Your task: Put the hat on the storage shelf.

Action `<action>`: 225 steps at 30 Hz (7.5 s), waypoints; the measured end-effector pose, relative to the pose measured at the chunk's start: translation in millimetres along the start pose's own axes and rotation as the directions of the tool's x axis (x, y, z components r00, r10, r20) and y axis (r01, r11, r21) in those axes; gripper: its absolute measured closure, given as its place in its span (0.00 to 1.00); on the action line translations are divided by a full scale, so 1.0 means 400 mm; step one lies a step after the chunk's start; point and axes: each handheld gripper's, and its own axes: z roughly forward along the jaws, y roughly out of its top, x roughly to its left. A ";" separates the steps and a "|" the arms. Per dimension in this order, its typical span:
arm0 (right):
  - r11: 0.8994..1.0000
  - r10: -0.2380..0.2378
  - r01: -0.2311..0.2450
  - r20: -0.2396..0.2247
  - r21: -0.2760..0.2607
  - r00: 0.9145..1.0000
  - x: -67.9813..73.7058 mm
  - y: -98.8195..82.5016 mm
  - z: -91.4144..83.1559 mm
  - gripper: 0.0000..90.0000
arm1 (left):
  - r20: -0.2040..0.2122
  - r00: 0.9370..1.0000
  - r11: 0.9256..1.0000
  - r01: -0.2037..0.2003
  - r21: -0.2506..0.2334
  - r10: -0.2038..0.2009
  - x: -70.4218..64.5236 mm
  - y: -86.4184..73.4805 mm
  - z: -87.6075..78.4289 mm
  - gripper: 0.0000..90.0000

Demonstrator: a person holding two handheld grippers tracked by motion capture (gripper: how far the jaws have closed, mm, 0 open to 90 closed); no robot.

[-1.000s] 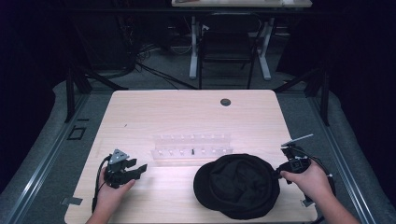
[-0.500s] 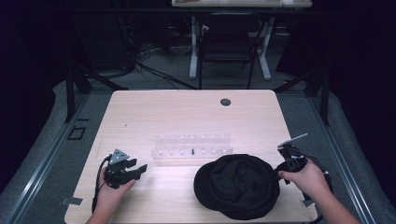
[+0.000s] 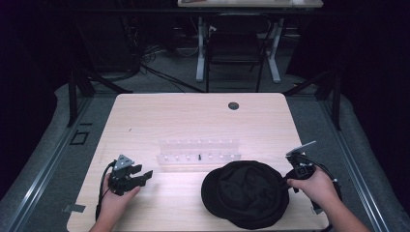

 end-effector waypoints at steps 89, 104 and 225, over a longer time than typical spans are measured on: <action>0.959 0.052 -0.149 -0.369 -0.240 0.928 0.080 -0.015 -0.489 0.98 | -0.004 1.000 1.000 0.001 0.008 -0.001 -0.003 -0.002 0.002 0.51; 0.921 0.048 -0.210 -0.440 -0.328 0.897 0.065 0.003 -0.580 0.98 | -0.004 1.000 1.000 -0.001 0.007 0.001 -0.004 -0.003 0.004 0.51; 0.940 -0.088 -0.084 -0.474 -0.330 0.876 0.524 0.354 -0.429 0.97 | 0.041 0.998 0.998 -0.043 -0.036 0.045 -0.033 0.027 -0.015 0.50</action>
